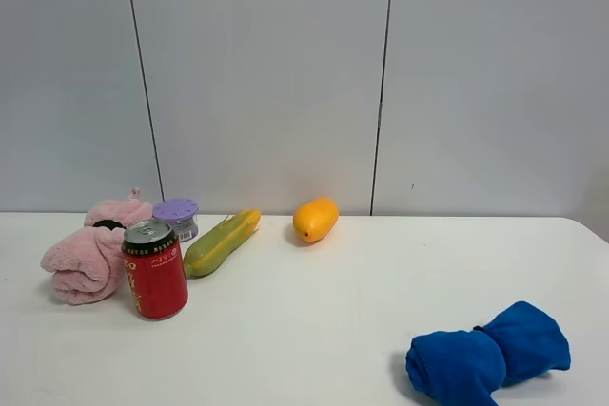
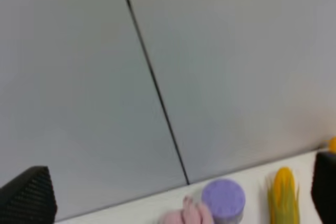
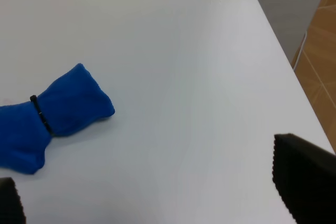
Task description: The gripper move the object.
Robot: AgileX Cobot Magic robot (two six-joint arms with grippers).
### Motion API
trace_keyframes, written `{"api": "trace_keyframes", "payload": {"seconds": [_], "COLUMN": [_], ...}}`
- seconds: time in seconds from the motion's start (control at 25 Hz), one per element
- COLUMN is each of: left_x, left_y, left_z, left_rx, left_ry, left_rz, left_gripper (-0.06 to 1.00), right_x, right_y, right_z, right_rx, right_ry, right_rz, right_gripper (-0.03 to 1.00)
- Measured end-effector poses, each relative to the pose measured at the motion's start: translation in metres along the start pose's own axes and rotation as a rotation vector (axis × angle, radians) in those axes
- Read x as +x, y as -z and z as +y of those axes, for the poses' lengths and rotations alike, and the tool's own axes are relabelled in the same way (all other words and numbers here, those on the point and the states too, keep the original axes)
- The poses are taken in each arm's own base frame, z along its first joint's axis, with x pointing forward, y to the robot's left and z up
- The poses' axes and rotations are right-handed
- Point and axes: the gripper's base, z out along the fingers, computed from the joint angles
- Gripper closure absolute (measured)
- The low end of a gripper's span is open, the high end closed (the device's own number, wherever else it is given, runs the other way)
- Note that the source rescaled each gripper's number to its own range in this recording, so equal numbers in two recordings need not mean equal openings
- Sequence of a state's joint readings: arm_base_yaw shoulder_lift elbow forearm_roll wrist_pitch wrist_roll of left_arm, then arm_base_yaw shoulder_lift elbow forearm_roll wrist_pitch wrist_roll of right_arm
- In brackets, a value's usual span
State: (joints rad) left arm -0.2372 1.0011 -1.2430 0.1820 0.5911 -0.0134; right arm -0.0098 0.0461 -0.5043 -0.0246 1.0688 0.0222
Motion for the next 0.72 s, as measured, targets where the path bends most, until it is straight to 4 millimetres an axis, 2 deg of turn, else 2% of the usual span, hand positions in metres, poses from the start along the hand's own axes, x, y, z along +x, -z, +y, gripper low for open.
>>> {"api": "trace_keyframes", "payload": {"seconds": [0.36,0.72], "left_x": [0.041,0.088], "left_y": [0.070,0.106], "left_z": [0.011,0.012], "left_rx": [-0.090,-0.132], "left_ry": [-0.057,-0.082], "left_rz": [0.104,0.119], "left_gripper": [-0.06,-0.06], "right_x": [0.000,0.000], "right_y": [0.000,0.000], "right_z": [0.000,0.000], "right_rx": [0.000,0.000], "right_ry": [0.000,0.000], "right_rz": [0.000,0.000], "right_gripper": [-0.03,-0.03]}}
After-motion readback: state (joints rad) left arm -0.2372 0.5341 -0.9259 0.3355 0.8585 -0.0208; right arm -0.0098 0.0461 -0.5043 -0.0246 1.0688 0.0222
